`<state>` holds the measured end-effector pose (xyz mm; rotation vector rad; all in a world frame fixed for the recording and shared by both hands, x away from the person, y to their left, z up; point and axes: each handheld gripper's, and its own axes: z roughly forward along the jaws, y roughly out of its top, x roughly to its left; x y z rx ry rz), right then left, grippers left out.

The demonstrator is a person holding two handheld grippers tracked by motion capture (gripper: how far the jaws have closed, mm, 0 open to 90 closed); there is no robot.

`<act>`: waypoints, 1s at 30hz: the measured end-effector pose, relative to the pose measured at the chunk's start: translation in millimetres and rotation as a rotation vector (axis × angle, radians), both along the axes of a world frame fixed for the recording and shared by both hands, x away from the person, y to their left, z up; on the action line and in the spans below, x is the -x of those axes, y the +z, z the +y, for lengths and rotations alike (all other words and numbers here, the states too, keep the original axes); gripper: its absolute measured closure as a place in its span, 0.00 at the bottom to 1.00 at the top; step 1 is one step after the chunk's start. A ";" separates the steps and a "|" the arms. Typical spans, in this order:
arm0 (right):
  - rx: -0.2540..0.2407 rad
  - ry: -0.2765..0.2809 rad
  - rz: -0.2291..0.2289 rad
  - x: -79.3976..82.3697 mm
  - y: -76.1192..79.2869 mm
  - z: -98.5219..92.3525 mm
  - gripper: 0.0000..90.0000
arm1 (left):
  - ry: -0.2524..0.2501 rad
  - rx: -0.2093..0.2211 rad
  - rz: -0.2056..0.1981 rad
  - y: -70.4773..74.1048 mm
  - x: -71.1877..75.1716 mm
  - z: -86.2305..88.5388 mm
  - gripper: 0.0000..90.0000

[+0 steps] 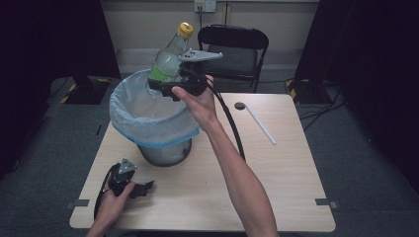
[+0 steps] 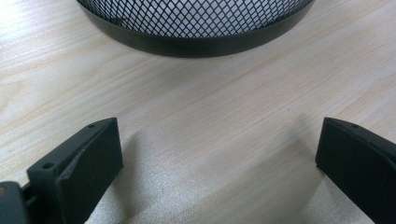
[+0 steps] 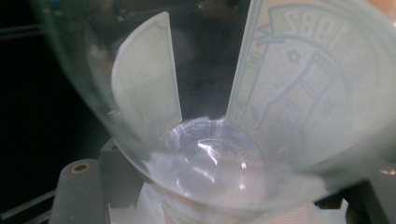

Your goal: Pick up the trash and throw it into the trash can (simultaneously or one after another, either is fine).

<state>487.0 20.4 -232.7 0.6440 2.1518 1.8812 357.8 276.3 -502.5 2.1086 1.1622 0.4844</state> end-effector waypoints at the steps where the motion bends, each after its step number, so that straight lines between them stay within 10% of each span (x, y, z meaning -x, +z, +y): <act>1: 0.009 -0.009 0.002 0.1 -0.9 1.9 0.31 | 0.000 0.000 0.000 0.0 0.0 0.0 0.00; 30: -0.051 -0.056 0.000 -2.9 -1.3 -27.3 0.24 | -0.007 0.005 -0.002 -0.3 0.1 0.7 0.00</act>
